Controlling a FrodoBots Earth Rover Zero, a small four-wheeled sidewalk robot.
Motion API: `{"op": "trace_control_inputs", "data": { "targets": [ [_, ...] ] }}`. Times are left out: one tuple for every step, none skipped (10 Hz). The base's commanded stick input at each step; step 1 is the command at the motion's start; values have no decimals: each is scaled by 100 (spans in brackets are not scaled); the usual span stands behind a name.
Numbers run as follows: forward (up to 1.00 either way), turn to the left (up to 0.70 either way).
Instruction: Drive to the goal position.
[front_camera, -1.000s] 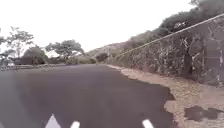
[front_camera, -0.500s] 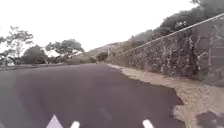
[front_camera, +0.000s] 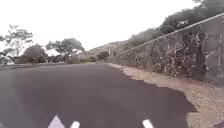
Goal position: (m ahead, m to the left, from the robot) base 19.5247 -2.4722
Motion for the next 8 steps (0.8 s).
{"op": "trace_control_inputs", "data": {
  "targets": [
    [50,0],
    [50,0],
    [50,0],
    [50,0],
    [50,0],
    [50,0],
    [50,0],
    [50,0]
  ]
}}
